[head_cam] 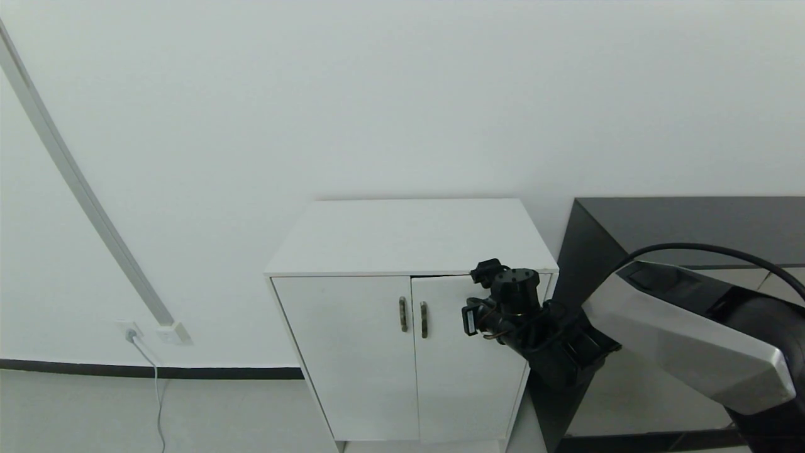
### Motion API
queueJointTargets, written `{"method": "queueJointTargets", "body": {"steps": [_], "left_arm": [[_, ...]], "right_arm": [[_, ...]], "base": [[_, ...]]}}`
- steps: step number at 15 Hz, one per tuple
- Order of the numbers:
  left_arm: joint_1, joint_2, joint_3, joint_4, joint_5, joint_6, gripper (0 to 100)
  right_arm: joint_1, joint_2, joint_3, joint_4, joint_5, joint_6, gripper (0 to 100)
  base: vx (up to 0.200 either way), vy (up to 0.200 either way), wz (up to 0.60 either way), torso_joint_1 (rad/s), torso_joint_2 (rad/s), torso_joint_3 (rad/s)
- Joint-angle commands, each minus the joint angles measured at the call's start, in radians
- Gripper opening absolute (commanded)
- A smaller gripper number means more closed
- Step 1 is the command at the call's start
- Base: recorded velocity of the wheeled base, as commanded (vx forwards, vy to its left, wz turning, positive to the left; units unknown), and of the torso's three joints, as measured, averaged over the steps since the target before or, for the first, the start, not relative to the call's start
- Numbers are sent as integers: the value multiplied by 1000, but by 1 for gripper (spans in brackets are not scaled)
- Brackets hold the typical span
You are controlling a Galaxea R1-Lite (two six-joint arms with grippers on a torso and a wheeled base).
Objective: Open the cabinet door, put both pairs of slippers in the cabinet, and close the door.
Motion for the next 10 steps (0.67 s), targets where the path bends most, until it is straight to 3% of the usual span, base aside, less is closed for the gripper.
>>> {"method": "queueJointTargets", "body": {"steps": [1,10], "left_arm": [[0,1,0,0,0,1,0],[0,1,-1,-1,0,0,0]], "right_arm": [[-6,4,-15,12,1,-1,0],[-16,11,-44,31,3,-1,0]], "base": [[0,0,0,0,0,0],[0,0,0,0,0,0]]}}
